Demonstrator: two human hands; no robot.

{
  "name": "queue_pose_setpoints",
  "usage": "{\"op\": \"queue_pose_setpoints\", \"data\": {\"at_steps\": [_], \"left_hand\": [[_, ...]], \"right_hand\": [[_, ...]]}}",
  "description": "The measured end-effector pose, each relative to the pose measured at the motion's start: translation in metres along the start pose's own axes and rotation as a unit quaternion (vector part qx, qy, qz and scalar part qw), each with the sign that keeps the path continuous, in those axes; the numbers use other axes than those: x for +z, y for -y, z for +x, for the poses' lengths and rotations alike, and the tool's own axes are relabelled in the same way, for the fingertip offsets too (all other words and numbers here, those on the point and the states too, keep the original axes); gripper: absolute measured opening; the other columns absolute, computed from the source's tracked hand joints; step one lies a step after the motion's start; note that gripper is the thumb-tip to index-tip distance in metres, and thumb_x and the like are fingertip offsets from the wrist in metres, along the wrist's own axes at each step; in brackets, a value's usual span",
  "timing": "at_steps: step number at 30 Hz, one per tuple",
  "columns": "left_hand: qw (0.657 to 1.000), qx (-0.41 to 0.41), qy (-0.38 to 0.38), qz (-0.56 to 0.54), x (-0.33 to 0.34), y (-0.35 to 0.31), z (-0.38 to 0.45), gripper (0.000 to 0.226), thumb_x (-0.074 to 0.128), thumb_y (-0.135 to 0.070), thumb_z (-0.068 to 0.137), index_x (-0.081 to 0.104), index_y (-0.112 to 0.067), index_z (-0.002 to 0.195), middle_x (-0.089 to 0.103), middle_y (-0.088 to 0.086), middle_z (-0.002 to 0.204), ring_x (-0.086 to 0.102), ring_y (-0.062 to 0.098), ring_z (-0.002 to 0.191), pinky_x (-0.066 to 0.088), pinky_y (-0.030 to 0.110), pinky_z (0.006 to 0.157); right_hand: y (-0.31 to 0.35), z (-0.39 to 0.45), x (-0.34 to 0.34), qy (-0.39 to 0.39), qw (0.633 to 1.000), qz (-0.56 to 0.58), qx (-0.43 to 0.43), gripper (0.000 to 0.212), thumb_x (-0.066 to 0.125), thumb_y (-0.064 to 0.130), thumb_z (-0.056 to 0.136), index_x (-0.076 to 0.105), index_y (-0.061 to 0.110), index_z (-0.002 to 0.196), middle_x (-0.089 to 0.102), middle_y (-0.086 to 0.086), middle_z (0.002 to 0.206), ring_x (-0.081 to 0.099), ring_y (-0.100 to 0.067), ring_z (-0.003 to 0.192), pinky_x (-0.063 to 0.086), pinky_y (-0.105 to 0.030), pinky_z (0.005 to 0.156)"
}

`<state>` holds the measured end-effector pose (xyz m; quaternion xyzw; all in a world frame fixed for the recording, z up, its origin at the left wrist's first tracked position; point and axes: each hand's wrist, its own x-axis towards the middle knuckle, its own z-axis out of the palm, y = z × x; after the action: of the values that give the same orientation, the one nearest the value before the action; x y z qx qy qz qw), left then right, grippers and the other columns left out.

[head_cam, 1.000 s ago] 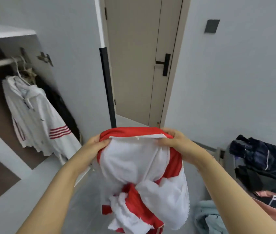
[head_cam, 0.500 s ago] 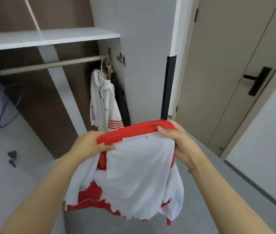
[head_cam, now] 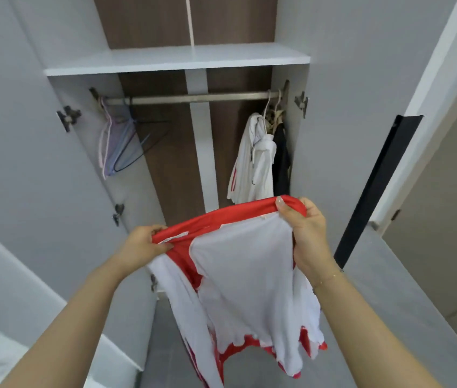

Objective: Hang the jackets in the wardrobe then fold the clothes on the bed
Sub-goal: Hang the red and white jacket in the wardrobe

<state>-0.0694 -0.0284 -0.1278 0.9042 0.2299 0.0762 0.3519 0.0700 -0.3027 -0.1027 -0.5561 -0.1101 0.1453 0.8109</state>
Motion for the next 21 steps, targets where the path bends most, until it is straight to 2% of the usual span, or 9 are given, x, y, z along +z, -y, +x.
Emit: {"op": "queue_pose_setpoints", "data": {"at_steps": [1, 3, 5, 7, 10, 15, 17, 19, 21], "left_hand": [[0.999, -0.022, -0.005, -0.022, -0.005, 0.003, 0.002, 0.011, 0.076, -0.008, 0.082, 0.073, -0.013, 0.091, 0.074, 0.009, 0.083, 0.064, 0.018, 0.073, 0.047, 0.017, 0.068], [0.994, -0.068, -0.006, -0.084, -0.017, 0.009, 0.007, 0.008, 0.079, -0.016, 0.081, 0.077, -0.017, 0.089, 0.076, 0.005, 0.083, 0.069, 0.014, 0.073, 0.053, 0.025, 0.074], [0.981, -0.095, -0.005, -0.167, -0.03, 0.018, 0.013, 0.012, 0.08, -0.021, 0.08, 0.078, -0.018, 0.092, 0.077, 0.005, 0.087, 0.073, 0.019, 0.082, 0.056, 0.031, 0.079], [0.946, -0.095, 0.005, -0.309, -0.04, 0.028, 0.021, 0.024, 0.08, -0.021, 0.078, 0.077, -0.016, 0.101, 0.075, 0.012, 0.103, 0.072, 0.026, 0.094, 0.058, 0.034, 0.085], [0.886, -0.092, -0.02, -0.454, -0.056, 0.043, 0.041, 0.031, 0.072, -0.028, 0.078, 0.075, -0.015, 0.106, 0.072, 0.016, 0.111, 0.072, 0.026, 0.096, 0.06, 0.03, 0.076], [0.864, -0.124, -0.076, -0.482, -0.096, 0.07, 0.081, 0.038, 0.07, -0.04, 0.073, 0.078, -0.013, 0.099, 0.075, 0.016, 0.098, 0.074, 0.027, 0.086, 0.06, 0.028, 0.067], [0.849, -0.135, -0.106, -0.501, -0.111, 0.08, 0.098, 0.036, 0.07, -0.039, 0.073, 0.079, -0.01, 0.092, 0.076, 0.015, 0.089, 0.074, 0.022, 0.075, 0.059, 0.026, 0.062], [0.831, -0.154, -0.139, -0.516, -0.123, 0.085, 0.114, 0.028, 0.069, -0.038, 0.076, 0.08, -0.012, 0.08, 0.076, 0.012, 0.08, 0.073, 0.018, 0.066, 0.058, 0.023, 0.058], [0.809, -0.149, -0.155, -0.547, -0.131, 0.091, 0.129, 0.025, 0.065, -0.032, 0.084, 0.081, -0.016, 0.074, 0.076, 0.009, 0.078, 0.073, 0.017, 0.066, 0.057, 0.022, 0.057]], "right_hand": [[-0.002, 0.009, 0.004, -0.001, 1.0, -0.009, -0.002, 0.011, 0.077, 0.028, 0.083, 0.07, 0.031, 0.075, 0.073, -0.001, 0.087, 0.072, -0.016, 0.078, 0.058, -0.028, 0.065], [-0.007, 0.03, 0.012, -0.001, 1.0, -0.027, -0.007, 0.014, 0.077, 0.027, 0.082, 0.068, 0.027, 0.072, 0.071, -0.003, 0.083, 0.07, -0.018, 0.075, 0.057, -0.029, 0.067], [-0.013, 0.053, 0.022, 0.013, 0.999, -0.041, -0.012, 0.023, 0.08, 0.027, 0.079, 0.061, 0.017, 0.072, 0.061, -0.009, 0.076, 0.062, -0.021, 0.07, 0.054, -0.031, 0.067], [-0.022, 0.079, 0.038, 0.041, 0.997, -0.058, -0.003, 0.03, 0.083, 0.027, 0.076, 0.056, 0.018, 0.065, 0.056, -0.005, 0.07, 0.056, -0.016, 0.066, 0.051, -0.028, 0.064], [-0.038, 0.115, 0.071, 0.07, 0.993, -0.095, 0.021, 0.042, 0.085, 0.029, 0.074, 0.046, 0.023, 0.059, 0.049, -0.009, 0.072, 0.049, -0.021, 0.067, 0.044, -0.03, 0.064], [-0.068, 0.169, 0.132, 0.067, 0.981, -0.177, 0.051, 0.049, 0.085, 0.029, 0.074, 0.038, 0.024, 0.059, 0.046, -0.009, 0.069, 0.045, -0.021, 0.064, 0.041, -0.026, 0.053], [-0.083, 0.188, 0.161, 0.086, 0.977, -0.187, 0.065, 0.044, 0.085, 0.024, 0.075, 0.042, 0.022, 0.065, 0.048, -0.01, 0.07, 0.05, -0.022, 0.066, 0.045, -0.028, 0.059], [-0.104, 0.205, 0.192, 0.106, 0.97, -0.209, 0.068, 0.042, 0.082, 0.013, 0.077, 0.041, 0.018, 0.073, 0.045, -0.01, 0.077, 0.046, -0.023, 0.072, 0.04, -0.034, 0.069], [-0.129, 0.219, 0.219, 0.12, 0.956, -0.252, 0.087, 0.043, 0.08, 0.007, 0.078, 0.038, 0.018, 0.074, 0.044, -0.011, 0.075, 0.046, -0.02, 0.067, 0.041, -0.028, 0.065]]}}
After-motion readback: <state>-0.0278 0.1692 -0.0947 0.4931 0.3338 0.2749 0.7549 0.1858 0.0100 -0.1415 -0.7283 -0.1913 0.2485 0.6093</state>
